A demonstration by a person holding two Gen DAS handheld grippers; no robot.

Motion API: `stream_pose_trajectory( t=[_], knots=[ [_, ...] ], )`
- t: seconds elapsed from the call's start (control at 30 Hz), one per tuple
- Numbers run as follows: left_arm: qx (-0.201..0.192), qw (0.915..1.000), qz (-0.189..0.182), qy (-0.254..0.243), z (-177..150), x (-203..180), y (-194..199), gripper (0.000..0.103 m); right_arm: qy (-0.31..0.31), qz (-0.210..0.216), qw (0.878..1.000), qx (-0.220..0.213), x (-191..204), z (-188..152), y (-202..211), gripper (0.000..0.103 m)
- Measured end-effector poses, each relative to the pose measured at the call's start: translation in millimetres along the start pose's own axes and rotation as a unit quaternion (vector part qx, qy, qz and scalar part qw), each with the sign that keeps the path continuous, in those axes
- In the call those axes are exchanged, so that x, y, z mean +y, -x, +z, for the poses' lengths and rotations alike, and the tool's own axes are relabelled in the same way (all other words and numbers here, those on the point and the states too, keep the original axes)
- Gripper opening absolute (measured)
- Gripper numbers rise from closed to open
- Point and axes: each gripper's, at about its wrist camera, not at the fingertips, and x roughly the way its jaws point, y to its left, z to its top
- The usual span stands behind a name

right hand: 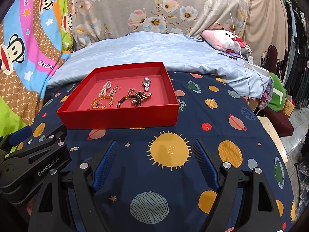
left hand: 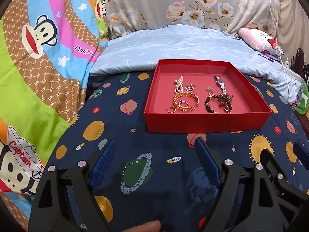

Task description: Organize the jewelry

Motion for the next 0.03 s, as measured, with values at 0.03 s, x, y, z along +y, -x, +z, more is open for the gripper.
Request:
stream_pose_trajectory(
  t=[0.03],
  knots=[
    [0.0, 1.0, 0.001, -0.002, 0.3, -0.2, 0.0, 0.081, 0.0, 0.0, 1.0, 0.001, -0.1, -0.1, -0.1, 0.079]
  ],
)
